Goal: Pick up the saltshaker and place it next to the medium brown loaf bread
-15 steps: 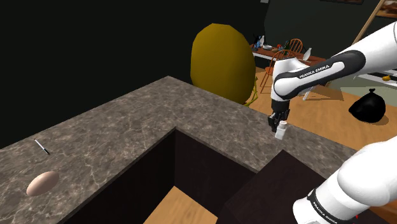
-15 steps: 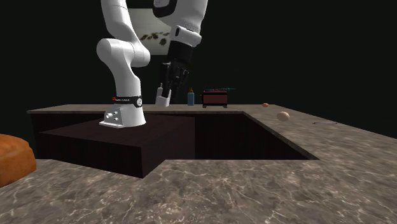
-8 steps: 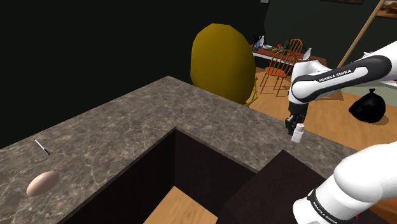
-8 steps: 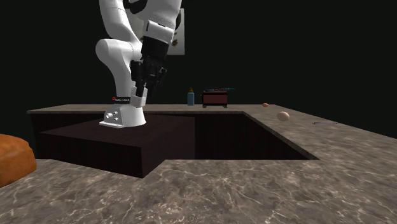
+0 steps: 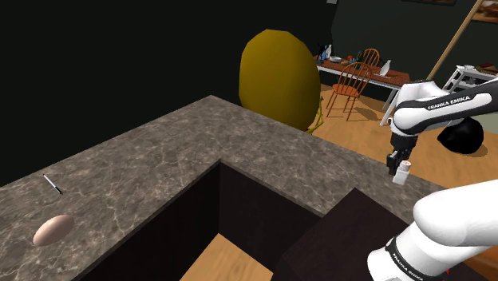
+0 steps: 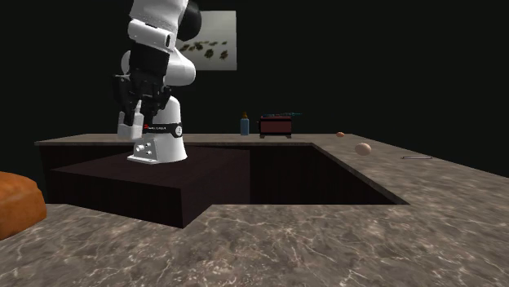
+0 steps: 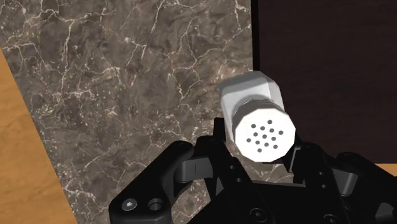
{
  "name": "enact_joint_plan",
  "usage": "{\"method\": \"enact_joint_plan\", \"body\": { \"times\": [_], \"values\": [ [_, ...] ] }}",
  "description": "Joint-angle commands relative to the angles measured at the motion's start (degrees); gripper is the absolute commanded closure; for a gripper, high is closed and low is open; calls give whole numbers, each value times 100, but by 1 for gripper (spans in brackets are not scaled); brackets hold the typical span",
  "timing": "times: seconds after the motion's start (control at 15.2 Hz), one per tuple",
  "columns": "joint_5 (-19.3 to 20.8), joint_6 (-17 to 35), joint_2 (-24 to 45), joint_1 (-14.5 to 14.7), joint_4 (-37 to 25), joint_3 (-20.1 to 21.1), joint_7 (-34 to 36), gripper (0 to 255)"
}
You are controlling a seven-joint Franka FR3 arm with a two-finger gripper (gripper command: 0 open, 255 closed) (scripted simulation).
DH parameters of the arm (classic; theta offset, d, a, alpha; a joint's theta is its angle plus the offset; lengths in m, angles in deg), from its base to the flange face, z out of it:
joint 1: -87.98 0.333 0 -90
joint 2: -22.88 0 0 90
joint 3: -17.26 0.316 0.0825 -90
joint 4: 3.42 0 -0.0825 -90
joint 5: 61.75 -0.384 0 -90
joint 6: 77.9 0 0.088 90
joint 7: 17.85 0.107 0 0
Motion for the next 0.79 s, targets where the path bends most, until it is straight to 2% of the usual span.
{"method": "enact_joint_plan", "body": {
  "times": [0.0, 0.4, 0.73],
  "values": [
    [234, 30, -45, -234, -13, -230, -297, 255],
    [788, 259, 82, -801, -216, -946, -1161, 255],
    [1034, 550, 430, -1092, -583, -1593, -1929, 255]
  ]
}}
